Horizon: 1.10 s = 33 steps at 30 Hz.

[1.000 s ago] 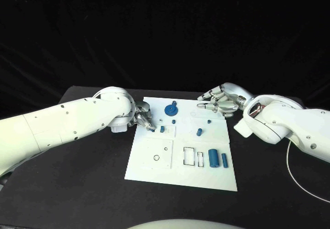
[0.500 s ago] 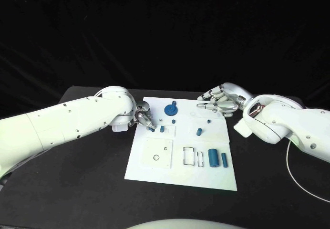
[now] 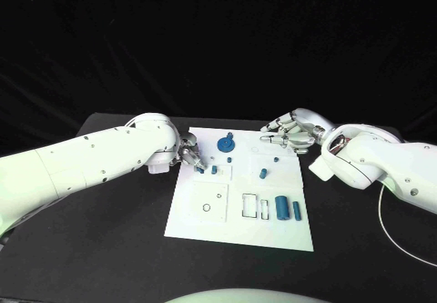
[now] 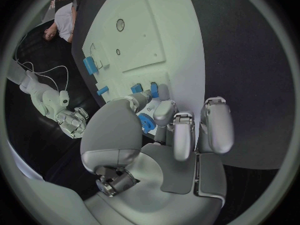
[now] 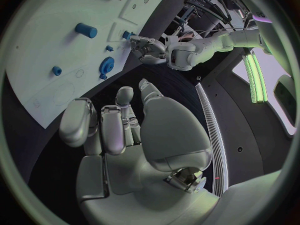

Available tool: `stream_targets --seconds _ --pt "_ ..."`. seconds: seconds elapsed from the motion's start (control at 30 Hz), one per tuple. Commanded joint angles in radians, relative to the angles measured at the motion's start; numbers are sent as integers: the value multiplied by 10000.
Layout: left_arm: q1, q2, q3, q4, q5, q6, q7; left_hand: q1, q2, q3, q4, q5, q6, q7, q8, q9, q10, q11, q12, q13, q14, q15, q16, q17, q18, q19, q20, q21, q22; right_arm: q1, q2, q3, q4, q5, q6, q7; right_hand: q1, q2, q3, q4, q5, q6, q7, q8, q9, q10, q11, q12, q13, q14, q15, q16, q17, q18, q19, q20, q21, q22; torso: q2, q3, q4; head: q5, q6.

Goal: Assemble the parts on the task board

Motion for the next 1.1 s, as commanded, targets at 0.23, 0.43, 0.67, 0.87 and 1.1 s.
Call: stream_targets --seconds 0.23,0.43,0.67,0.87,1.1 --pt "-100 36 -72 17 27 98 -100 -313 -71 -349 95 -46 198 -12 -143 -72 105 -14 57 79 1051 -91 48 2633 -109 310 -87 90 1198 -6 3 1 22 7 64 163 54 60 -49 19 52 40 34 72 2 -29 -6 22 5 369 20 -36 4 97 -50 -13 -38 5 -2 -7 6 10 -15" --pt "-100 35 -72 38 26 -31 -122 -903 -251 -1549 555 -71 374 -8 -277 -164 142 -6 36 129 1051 -87 48 2633 -118 325 -87 117 1248 -6 -22 1 31 24 -18 214 83 88 -63 37 141 43 30 81 2 -22 -12 23 -20 377 15 -39 9 98 -43 -18 -50 -7 3 -7 -6 1 -20" --pt "-99 43 -71 65 26 -134 -181 -1027 -153 -2489 912 -74 444 -41 -353 -197 158 -35 11 159 1051 -114 48 2633 -117 327 -114 104 1271 -6 -28 1 56 30 -111 256 126 100 -86 52 286 45 26 92 2 -17 -18 29 -46 384 8 -54 1 98 -33 -24 -61 -14 13 -8 18 -22 -47" --pt "-99 53 -70 72 25 -162 -215 -821 26 -2978 1039 -55 461 -51 -392 -204 173 -43 9 207 1051 -125 48 2633 -119 332 -126 102 1293 -6 -32 1 61 31 -120 262 132 100 -93 57 315 45 26 94 1 -23 -18 20 -61 385 8 -58 -2 98 -31 -25 -64 -18 -1 -12 12 -20 -72" --pt "-99 72 -70 83 25 -183 -226 -766 58 -3062 1049 -52 466 -53 -396 -203 186 -46 24 237 1051 -126 48 2633 -123 338 -127 116 1306 -6 -35 1 64 31 -120 264 136 100 -100 62 342 45 25 95 1 -15 -18 33 -55 387 7 -57 2 99 -30 -26 -67 -22 -10 -9 15 -18 -94"
